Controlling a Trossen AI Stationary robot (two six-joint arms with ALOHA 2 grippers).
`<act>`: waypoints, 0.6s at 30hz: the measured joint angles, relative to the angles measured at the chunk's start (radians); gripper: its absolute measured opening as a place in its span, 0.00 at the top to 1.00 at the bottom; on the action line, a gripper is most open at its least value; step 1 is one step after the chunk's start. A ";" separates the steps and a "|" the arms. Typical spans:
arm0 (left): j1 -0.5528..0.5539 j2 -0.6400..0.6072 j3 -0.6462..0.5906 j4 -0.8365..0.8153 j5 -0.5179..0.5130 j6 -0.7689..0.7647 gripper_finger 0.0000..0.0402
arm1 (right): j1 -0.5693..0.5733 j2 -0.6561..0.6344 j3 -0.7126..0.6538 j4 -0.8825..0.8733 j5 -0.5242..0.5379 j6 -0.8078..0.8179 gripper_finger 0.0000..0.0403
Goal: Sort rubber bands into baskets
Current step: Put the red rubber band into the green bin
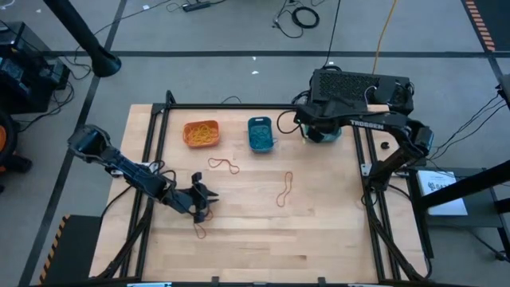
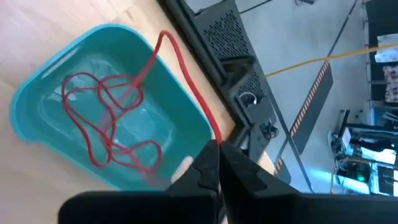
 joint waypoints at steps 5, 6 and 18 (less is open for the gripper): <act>0.000 0.060 0.000 0.002 0.000 -0.043 0.78 | -0.024 0.000 -0.089 0.145 -0.056 -0.071 1.00; 0.000 0.067 0.000 0.002 0.000 -0.044 0.78 | -0.027 0.000 -0.100 0.164 -0.078 -0.080 1.00; -0.048 0.029 0.000 0.181 -0.442 0.169 0.80 | -0.036 0.000 -0.143 0.141 -0.185 -0.063 0.95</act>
